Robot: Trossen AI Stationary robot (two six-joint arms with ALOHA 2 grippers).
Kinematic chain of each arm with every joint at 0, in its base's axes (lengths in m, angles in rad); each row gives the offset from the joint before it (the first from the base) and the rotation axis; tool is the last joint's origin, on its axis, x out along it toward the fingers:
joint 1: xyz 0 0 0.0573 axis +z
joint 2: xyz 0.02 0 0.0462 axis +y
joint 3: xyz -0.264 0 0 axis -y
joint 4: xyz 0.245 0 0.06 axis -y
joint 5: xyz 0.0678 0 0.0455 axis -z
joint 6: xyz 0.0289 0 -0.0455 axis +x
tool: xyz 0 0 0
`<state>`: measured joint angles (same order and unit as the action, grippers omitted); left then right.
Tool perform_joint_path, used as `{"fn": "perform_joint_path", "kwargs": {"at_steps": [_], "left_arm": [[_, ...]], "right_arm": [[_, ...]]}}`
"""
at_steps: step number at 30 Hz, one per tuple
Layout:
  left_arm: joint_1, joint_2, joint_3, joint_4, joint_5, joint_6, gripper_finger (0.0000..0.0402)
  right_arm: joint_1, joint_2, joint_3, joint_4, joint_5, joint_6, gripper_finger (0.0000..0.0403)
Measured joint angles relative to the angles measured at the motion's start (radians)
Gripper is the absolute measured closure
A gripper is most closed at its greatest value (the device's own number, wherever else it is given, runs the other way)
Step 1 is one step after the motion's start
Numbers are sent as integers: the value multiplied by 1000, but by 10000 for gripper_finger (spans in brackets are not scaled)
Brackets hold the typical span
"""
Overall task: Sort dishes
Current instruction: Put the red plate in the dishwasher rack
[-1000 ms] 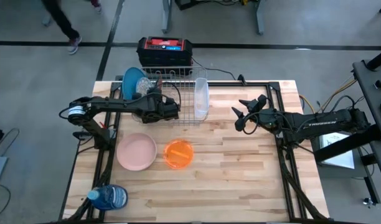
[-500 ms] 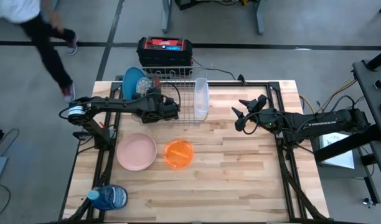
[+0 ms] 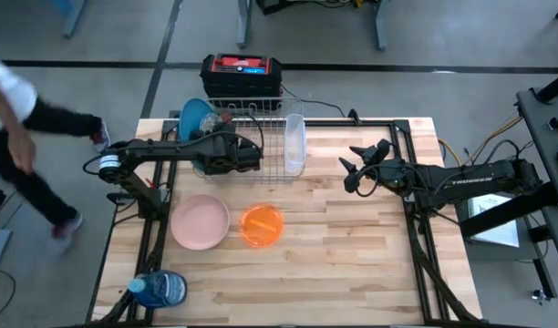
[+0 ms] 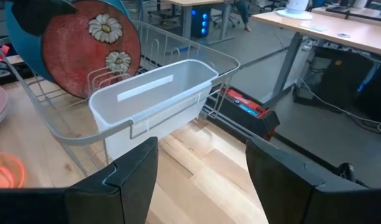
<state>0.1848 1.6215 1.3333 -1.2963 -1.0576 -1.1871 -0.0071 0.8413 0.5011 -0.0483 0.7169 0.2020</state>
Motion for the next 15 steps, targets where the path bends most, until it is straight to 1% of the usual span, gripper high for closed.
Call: {"fn": "perform_joint_path", "kwargs": {"at_steps": [5,8,15], "left_arm": [[-1,0,79,-74,31,37,257],[-3,0,122,-82,48,95,257],[-8,0,211,-96,49,191,257]], "right_arm": [[0,0,0,0,-19,9,176],[0,0,0,0,-19,9,178],[0,0,0,-11,-19,9,171]]}}
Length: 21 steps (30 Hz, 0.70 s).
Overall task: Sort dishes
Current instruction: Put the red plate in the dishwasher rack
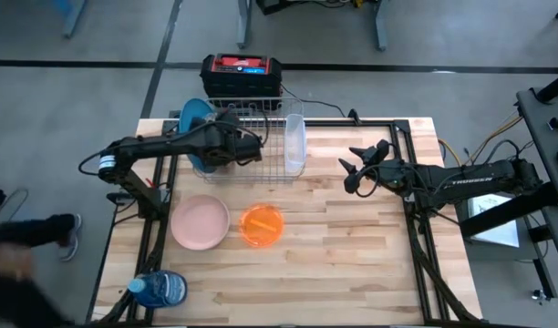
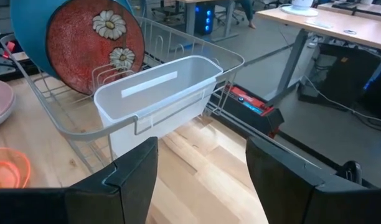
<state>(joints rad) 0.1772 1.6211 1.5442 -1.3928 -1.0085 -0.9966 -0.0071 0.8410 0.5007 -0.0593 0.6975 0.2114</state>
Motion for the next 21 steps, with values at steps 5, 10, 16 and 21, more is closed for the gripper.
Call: {"fn": "perform_joint_path", "kwargs": {"at_steps": [5,10,16,21], "left_arm": [[0,0,46,-25,0,20,257],[-1,0,80,-43,0,51,257],[-29,0,143,-47,30,113,257],[-95,0,198,-49,32,164,257]], "right_arm": [[0,0,0,-27,0,16,176],[0,0,0,-40,0,25,171],[0,0,0,-40,0,26,172],[0,0,0,-42,0,26,172]]}}
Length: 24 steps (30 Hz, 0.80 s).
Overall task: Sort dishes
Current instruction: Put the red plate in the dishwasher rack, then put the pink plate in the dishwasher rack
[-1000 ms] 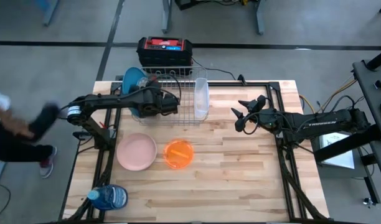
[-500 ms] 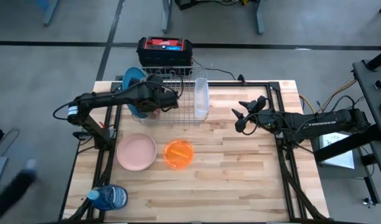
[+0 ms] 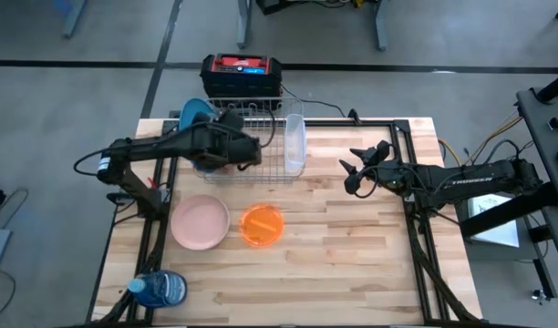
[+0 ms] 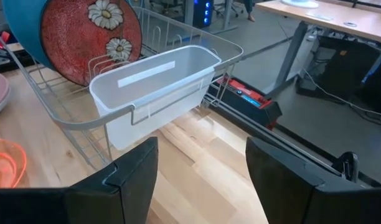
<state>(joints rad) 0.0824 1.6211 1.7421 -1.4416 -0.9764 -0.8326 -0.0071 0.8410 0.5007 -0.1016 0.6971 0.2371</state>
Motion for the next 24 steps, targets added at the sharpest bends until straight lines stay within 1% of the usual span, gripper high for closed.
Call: {"fn": "perform_joint_path", "kwargs": {"at_steps": [8,13,19,24], "left_arm": [[-176,0,32,-2,26,36,257],[-287,0,31,-5,26,37,257],[-388,0,30,-7,27,39,257],[-437,0,29,-10,27,42,257]], "right_arm": [[0,0,0,-28,-8,15,170],[0,0,0,-29,-103,18,173],[0,0,0,-29,-235,30,168],[0,0,0,-36,-262,54,174]]}}
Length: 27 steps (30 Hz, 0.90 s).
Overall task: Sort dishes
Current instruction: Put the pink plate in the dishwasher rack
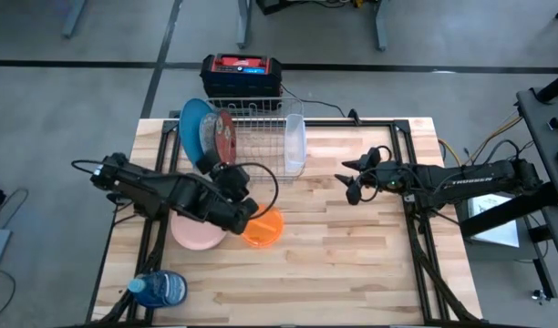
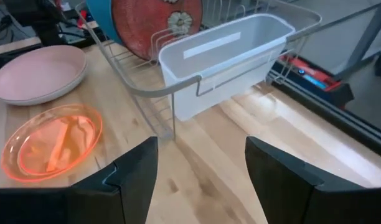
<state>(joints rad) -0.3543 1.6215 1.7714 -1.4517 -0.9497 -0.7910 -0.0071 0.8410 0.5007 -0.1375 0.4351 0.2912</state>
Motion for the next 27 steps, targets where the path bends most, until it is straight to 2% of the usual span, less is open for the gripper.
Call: {"fn": "perform_joint_path", "kwargs": {"at_steps": [4,9,12,17,23,27], "left_arm": [[-32,0,0,0,34,24,257],[-68,3,-21,10,124,39,257],[-105,22,-43,12,142,57,257],[-161,65,-84,23,149,57,257],[-206,115,-164,31,157,-40,257],[-213,135,-220,30,244,-147,257]], "right_arm": [[0,0,0,-33,-26,28,180],[0,0,-15,-46,-131,69,187],[3,0,-35,-46,-179,109,192],[27,0,-74,-40,-187,178,196],[70,1,-122,65,-214,200,195],[92,1,-140,150,-234,180,198]]}}
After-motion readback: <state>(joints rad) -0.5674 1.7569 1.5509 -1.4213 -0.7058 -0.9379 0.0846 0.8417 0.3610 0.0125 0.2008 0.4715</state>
